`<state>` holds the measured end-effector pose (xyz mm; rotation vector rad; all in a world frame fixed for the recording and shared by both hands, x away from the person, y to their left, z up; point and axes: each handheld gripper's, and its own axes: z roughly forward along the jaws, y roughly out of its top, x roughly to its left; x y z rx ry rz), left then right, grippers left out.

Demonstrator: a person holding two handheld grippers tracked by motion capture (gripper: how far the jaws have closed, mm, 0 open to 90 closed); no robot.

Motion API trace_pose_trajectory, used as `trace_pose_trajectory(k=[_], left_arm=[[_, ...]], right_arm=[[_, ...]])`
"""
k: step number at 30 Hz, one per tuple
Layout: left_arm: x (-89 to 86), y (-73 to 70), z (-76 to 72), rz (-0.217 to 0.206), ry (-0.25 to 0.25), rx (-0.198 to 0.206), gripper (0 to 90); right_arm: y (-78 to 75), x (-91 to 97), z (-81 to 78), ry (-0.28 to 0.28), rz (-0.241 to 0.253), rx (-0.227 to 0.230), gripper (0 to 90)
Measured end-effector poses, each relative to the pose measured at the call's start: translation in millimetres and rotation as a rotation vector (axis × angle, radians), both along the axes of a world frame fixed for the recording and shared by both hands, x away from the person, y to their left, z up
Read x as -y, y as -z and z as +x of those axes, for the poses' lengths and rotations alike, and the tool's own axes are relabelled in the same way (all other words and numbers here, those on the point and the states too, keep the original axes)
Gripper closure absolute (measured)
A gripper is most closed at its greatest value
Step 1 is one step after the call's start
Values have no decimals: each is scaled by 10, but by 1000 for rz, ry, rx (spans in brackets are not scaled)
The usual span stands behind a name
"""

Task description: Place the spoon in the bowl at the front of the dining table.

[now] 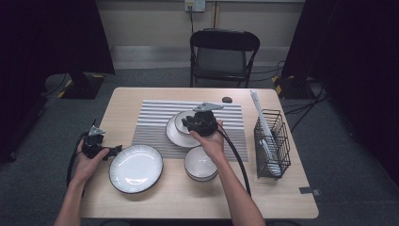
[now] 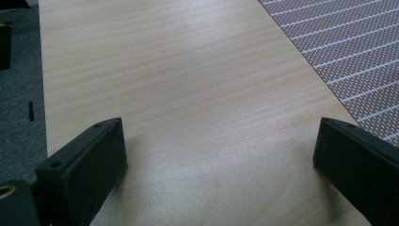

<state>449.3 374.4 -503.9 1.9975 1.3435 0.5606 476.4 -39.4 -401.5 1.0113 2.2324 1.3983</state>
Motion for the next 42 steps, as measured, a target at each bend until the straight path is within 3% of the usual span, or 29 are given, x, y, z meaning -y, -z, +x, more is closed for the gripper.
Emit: trace_pose_trajectory(k=[10, 24, 36, 42], left_arm=[[0, 0, 0, 0, 0, 0, 26], [0, 0, 0, 0, 0, -1, 27], [-2, 0, 1, -1, -2, 0, 26], [-5, 1, 2, 0, -2, 1, 27]], right_arm=[[-89, -120, 64, -23, -36, -6, 695], [-43, -310, 155, -42, -40, -52, 631], [-50, -412, 201, -41, -76, -55, 529], [24, -460, 248, -34, -98, -90, 510]])
